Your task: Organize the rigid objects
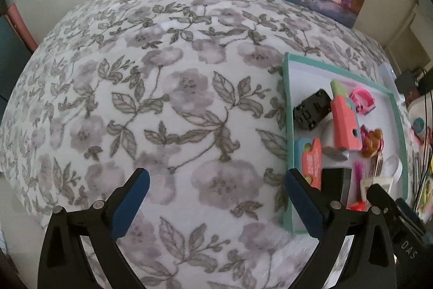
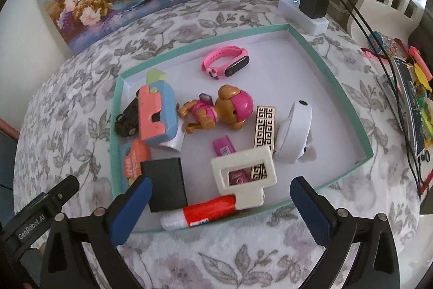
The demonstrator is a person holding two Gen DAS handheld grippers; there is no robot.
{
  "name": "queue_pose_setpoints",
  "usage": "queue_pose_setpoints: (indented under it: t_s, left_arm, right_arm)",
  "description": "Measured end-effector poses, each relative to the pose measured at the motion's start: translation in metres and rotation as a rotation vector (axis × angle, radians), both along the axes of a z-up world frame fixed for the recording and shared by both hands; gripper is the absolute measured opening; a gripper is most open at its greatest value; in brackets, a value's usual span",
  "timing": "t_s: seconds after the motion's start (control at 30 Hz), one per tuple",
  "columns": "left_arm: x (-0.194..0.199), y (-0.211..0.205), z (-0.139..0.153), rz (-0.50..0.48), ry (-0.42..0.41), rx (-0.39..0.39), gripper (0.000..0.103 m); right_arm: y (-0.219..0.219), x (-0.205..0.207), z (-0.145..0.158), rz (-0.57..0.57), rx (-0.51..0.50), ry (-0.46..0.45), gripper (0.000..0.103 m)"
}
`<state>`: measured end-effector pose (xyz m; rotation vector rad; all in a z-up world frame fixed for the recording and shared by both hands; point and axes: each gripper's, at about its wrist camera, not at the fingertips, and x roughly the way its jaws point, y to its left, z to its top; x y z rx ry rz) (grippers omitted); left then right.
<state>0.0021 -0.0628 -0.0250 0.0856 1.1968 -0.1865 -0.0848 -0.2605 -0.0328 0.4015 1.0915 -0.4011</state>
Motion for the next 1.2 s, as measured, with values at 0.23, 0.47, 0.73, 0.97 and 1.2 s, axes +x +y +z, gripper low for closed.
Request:
queue_pose_setpoints:
  t_s: [0.23, 0.47, 0.73, 0.97, 1.2]
  left_arm:
    - [-0.014, 0.010, 0.005, -0.036, -0.006, 0.018, 0.100]
    - [-0.020, 0.021, 0.009, -0.025, -0.020, 0.030, 0.100]
    - [-0.026, 0.029, 0.017, -0.016, -0.068, 0.079, 0.100]
    - [-0.026, 0.037, 0.019, 0.004, -0.070, 0.081, 0.100]
    - [-0.025, 0.038, 0.019, -0.001, -0.062, 0.078, 0.100]
  right_arm:
    - [0.021, -0.007, 0.004, 0.039, -0.024, 0.002, 0.103]
    - [0.036, -0.008, 0.004, 0.076, -0.038, 0.014, 0.103]
    - [0.043, -0.011, 0.009, 0.086, -0.058, 0.000, 0.103]
    - [0.045, -0.012, 0.015, 0.082, -0.055, -0.023, 0.103]
    - [0.046, -0.012, 0.016, 0.086, -0.053, -0.026, 0.103]
